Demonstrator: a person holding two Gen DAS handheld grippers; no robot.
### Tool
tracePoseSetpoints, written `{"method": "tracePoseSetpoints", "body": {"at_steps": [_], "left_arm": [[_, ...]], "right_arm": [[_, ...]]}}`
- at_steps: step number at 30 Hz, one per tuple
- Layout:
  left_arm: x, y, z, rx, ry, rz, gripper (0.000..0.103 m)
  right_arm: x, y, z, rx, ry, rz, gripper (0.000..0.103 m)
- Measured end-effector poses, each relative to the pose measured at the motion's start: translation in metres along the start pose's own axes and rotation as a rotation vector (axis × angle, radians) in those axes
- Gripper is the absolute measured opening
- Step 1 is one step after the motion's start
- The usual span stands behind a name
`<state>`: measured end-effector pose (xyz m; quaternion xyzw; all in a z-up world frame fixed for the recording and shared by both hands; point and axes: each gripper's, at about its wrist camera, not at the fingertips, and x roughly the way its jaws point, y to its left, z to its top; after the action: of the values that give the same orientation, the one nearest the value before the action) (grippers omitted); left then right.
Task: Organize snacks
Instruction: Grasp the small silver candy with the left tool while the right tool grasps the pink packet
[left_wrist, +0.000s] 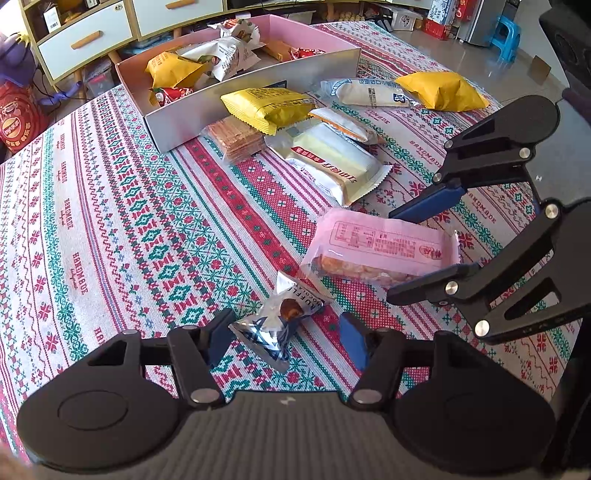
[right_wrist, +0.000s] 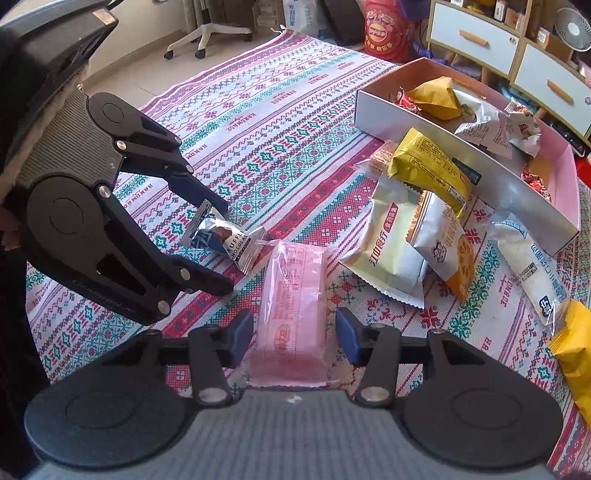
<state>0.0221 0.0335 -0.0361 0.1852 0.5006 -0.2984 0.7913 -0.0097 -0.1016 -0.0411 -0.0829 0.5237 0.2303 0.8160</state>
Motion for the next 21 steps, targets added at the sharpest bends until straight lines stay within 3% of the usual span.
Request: {"method": "tracePoseSetpoints", "body": {"at_steps": [5,10,21], "left_arm": [[-0.0015,0.0012,0.0002,-0.005,-0.007,0.003,0.055],[-0.0034,-0.0007,0.0013,-0.007,-0.008,0.01,0.037],[-0.0047,-0.0003,0.003,-0.034,-0.004,0.01,0.033]], "right_arm": [[0.0007,0.0027,-0.0006,-0.013,-0.003,-0.02,0.04],[-0.0002,0.0009,-0.0004,-0.004,-0.004,-0.024,0.033],[-0.0028,-0.0009,0.0008,0.012,-0.014,-0.024,0.029]]}}
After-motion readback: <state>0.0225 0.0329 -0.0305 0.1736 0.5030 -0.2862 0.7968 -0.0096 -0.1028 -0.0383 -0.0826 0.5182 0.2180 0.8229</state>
